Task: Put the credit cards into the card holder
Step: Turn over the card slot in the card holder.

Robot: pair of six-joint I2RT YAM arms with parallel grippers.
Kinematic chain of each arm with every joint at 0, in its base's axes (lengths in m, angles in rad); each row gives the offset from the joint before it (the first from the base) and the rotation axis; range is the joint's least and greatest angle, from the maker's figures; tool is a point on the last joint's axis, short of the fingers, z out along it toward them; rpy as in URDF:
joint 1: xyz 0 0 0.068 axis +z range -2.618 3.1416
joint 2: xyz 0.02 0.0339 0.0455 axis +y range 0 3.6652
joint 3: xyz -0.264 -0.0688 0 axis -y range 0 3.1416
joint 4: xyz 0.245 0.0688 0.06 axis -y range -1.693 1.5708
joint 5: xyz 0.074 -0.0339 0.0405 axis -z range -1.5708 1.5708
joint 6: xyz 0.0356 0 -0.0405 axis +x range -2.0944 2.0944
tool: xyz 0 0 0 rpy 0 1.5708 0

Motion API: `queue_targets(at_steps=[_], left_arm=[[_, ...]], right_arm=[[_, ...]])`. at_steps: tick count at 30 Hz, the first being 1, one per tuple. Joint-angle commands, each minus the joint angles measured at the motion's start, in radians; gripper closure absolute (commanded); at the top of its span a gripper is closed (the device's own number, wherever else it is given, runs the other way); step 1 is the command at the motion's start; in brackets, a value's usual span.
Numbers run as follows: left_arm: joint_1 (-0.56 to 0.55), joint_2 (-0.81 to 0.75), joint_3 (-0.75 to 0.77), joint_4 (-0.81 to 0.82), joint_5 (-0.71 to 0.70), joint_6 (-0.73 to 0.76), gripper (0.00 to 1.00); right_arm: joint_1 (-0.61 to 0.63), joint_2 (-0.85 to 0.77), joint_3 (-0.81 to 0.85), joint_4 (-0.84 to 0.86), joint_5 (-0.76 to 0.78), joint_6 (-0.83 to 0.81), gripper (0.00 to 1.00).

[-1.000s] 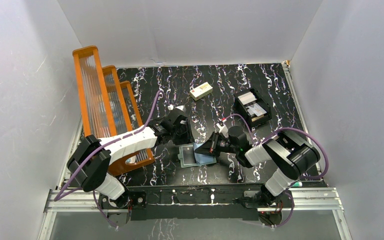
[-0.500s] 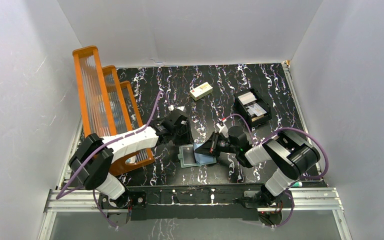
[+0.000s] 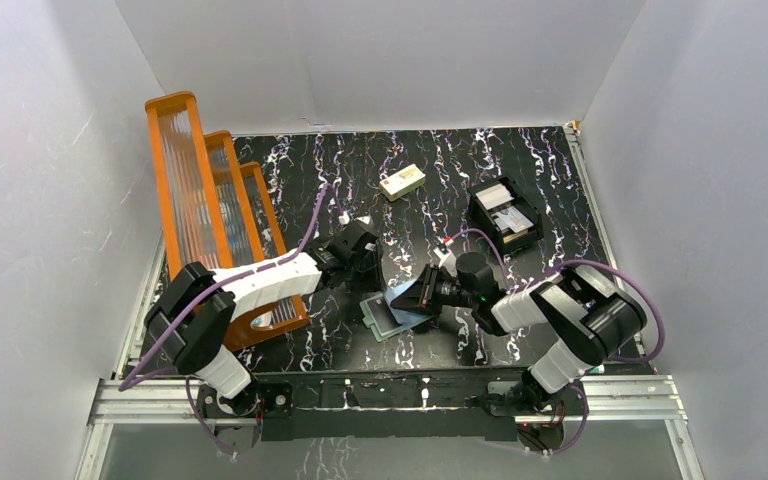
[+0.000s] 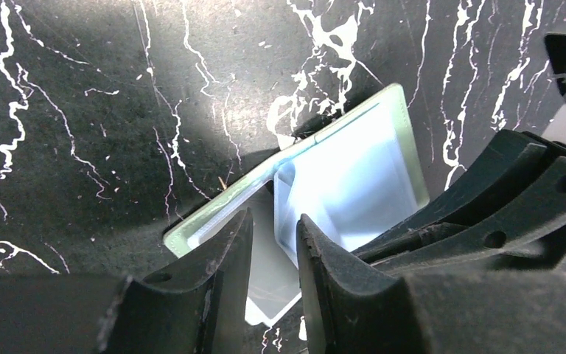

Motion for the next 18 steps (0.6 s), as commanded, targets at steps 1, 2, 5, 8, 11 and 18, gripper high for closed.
queue_targets(at_steps=[1,2,5,8,11,18], left_arm=[[0.005,-0.001,0.015,-0.041,-0.029,0.019,0.73],[0.005,-0.001,0.015,-0.043,-0.029,0.02,0.73],[0.006,0.001,0.016,-0.046,-0.03,0.021,0.73],[0.006,0.004,0.019,-0.047,-0.028,0.021,0.73],[0.005,0.0,0.021,-0.048,-0.027,0.021,0.72],[0.005,-0.002,0.024,-0.044,-0.02,0.019,0.71]], right_arm=[[0.004,-0.064,0.003,-0.072,0.039,-0.048,0.79],[0.005,-0.076,0.004,-0.091,0.048,-0.054,0.79],[0.004,-0.109,0.009,-0.149,0.068,-0.075,0.77],[0.004,-0.131,0.012,-0.175,0.078,-0.084,0.8],[0.003,-0.146,0.017,-0.225,0.092,-0.11,0.85],[0.007,-0.27,0.154,-0.593,0.219,-0.366,0.62]])
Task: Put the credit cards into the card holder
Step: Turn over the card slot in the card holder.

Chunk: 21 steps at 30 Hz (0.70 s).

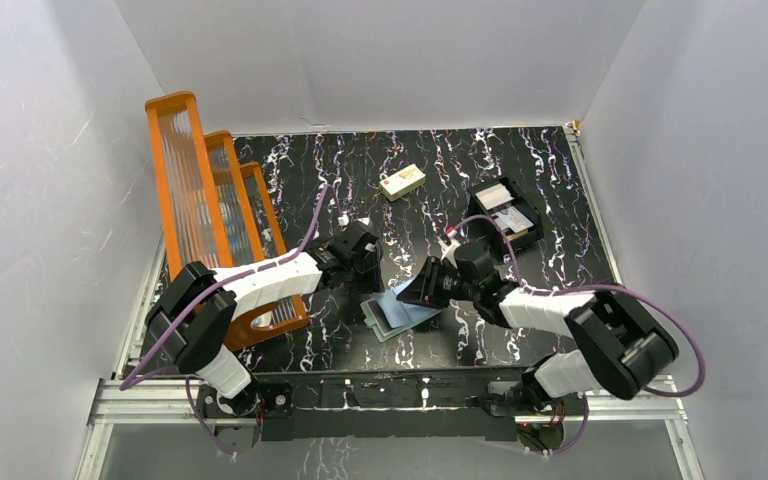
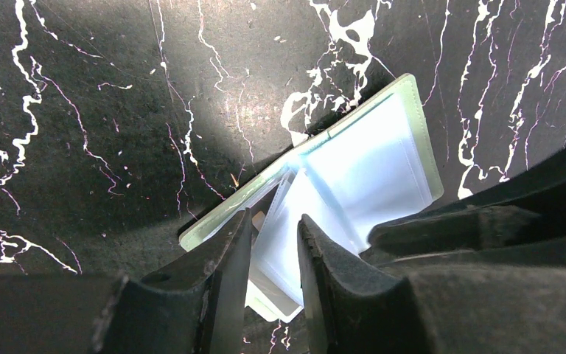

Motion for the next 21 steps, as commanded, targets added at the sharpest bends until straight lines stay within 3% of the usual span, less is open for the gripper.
queue_targets(at_steps=[1,5,7,11,15,21], left_arm=[[0.004,-0.008,0.024,-0.017,-0.011,0.008,0.71],[0.005,-0.002,0.031,-0.015,-0.01,0.008,0.71],[0.005,0.001,0.034,-0.017,-0.013,0.012,0.71],[0.005,-0.003,0.036,-0.021,-0.021,0.012,0.71],[0.005,-0.005,0.032,-0.021,-0.019,0.012,0.71],[0.006,-0.009,0.03,-0.021,-0.019,0.014,0.71]], right_arm=[[0.006,-0.118,0.089,-0.234,0.118,-0.2,0.59],[0.007,-0.188,0.088,-0.339,0.169,-0.135,0.42],[0.008,-0.21,0.054,-0.322,0.142,0.018,0.36],[0.028,-0.252,-0.09,-0.137,0.151,0.315,0.36],[0.04,-0.26,-0.112,-0.145,0.201,0.419,0.35],[0.089,-0.239,-0.195,-0.003,0.249,0.585,0.37]])
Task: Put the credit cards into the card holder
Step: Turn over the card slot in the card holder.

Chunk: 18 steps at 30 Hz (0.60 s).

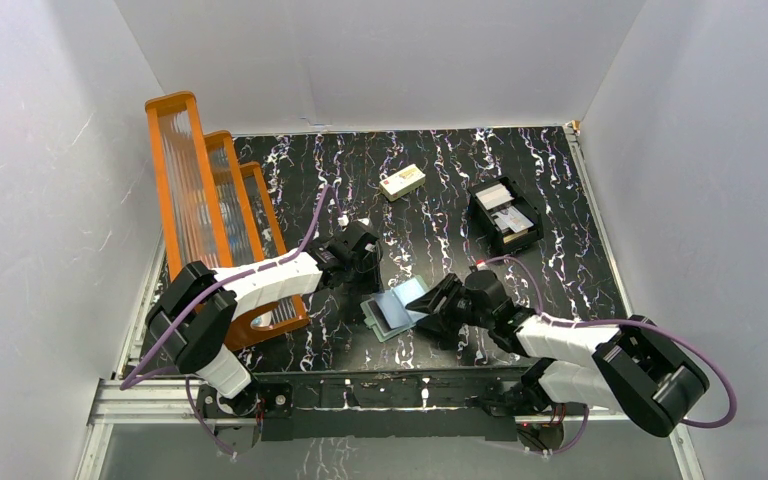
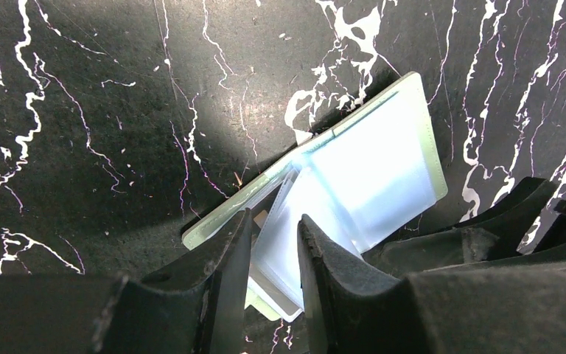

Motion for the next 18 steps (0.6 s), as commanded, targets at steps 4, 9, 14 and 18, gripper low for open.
queue_targets(at_steps=[4,9,14,18], left_arm=[[0.006,-0.011,0.031,-0.013,-0.014,0.013,0.71],[0.005,-0.012,0.03,-0.011,-0.012,0.013,0.71],[0.005,-0.02,0.025,-0.011,-0.014,0.013,0.71],[0.005,-0.038,0.048,-0.069,-0.053,0.031,0.71]], right_arm=[[0.059,0.008,-0.033,0.135,0.07,0.186,0.37],[0.087,-0.009,-0.032,0.126,0.127,0.218,0.38],[0.089,-0.017,-0.034,0.131,0.14,0.241,0.39],[0.089,-0.075,0.02,0.059,0.2,0.061,0.39]])
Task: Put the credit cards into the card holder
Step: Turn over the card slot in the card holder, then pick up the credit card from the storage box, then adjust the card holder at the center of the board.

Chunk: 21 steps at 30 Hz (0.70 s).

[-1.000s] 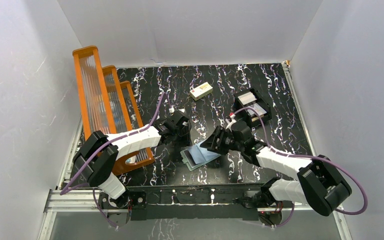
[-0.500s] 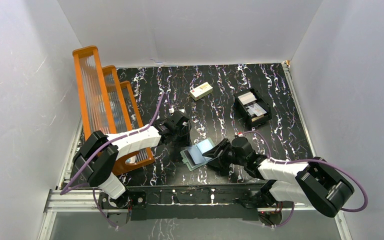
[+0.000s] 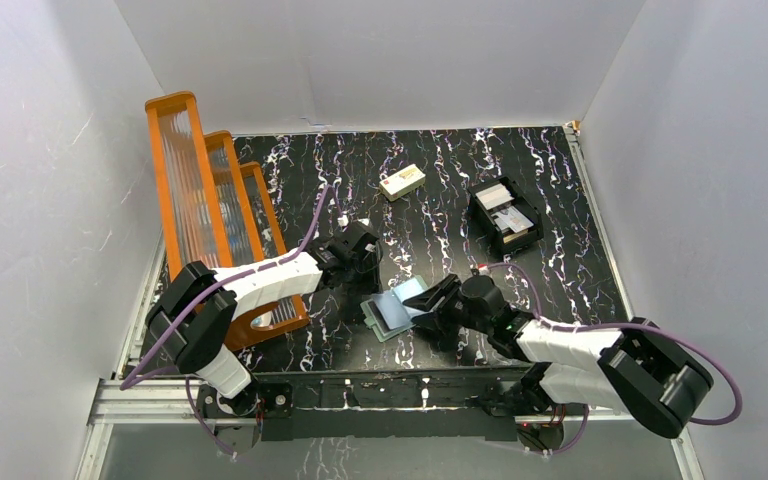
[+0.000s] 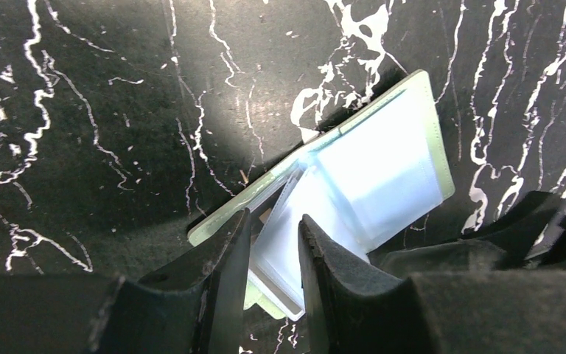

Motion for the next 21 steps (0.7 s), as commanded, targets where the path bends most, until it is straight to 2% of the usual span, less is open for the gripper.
queue_targets(at_steps=[1,6,9,10,13,17,21], left_arm=[[0.005,-0.048,0.063,-0.093,-0.072,0.039,0.7],[0.005,-0.116,0.091,-0.142,-0.082,0.065,0.66],[0.003,-0.122,0.082,-0.138,-0.035,0.08,0.65],[0.0,-0.113,0.076,-0.127,-0.015,0.084,0.65],[-0.032,-0.074,0.068,-0.102,0.03,0.11,0.64],[-0.084,-0.037,0.07,-0.069,0.064,0.126,0.64],[-0.128,-0.023,0.074,-0.04,0.081,0.137,0.64]], right_arm=[[0.005,-0.094,0.102,-0.116,0.125,-0.234,0.38],[-0.01,-0.183,0.352,-0.47,0.359,-0.696,0.33],[-0.059,-0.187,0.443,-0.524,0.441,-0.944,0.33],[-0.094,-0.173,0.472,-0.533,0.441,-1.048,0.33],[-0.241,-0.084,0.587,-0.594,0.408,-1.216,0.33],[-0.435,0.079,0.729,-0.673,0.338,-1.345,0.34],[-0.625,0.183,0.829,-0.748,0.245,-1.202,0.37]])
